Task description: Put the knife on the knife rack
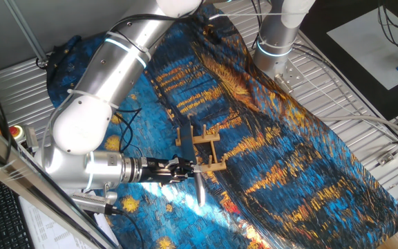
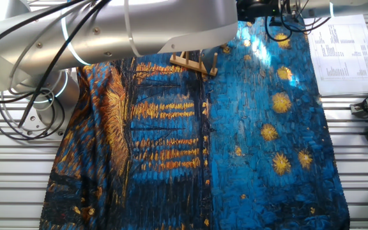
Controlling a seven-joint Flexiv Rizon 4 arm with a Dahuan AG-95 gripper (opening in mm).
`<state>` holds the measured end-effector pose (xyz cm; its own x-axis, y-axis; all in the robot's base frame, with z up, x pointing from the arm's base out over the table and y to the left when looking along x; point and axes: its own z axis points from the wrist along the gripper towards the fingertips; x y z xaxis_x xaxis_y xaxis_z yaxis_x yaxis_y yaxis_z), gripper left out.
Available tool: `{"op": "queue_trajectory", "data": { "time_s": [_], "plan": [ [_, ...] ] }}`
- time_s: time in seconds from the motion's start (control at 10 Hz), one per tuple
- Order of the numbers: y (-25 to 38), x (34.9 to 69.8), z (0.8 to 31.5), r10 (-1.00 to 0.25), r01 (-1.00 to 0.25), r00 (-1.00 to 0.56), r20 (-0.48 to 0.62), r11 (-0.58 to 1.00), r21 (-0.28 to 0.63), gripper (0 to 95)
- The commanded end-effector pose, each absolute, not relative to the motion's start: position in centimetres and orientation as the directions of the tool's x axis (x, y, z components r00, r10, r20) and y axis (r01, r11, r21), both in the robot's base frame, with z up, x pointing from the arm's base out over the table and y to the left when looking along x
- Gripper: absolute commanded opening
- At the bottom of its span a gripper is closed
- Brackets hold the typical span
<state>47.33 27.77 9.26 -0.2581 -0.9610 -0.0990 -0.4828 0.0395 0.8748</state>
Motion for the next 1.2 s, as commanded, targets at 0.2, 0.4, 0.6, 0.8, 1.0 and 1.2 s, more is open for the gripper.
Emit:
{"op": "queue_trajectory", "data": {
  "time_s": [0.2,0.4,0.6,0.8,1.0,1.2],
  "plan": [
    [27.74,47.21,9.16,-0.961,-0.485,-0.259,-0.099,0.04,0.873,0.0],
    [27.74,47.21,9.16,-0.961,-0.487,-0.259,-0.097,0.043,0.872,0.0],
    [27.74,47.21,9.16,-0.961,-0.489,-0.26,-0.099,0.043,0.871,19.0],
    [27.73,47.21,9.16,-0.96,-0.493,-0.261,-0.102,0.042,0.869,19.0],
    [27.72,47.21,9.17,-0.96,-0.496,-0.26,-0.103,0.041,0.868,38.0],
    [27.71,47.21,9.14,-0.958,-0.507,-0.26,-0.117,0.033,0.861,57.0]
  ]
}}
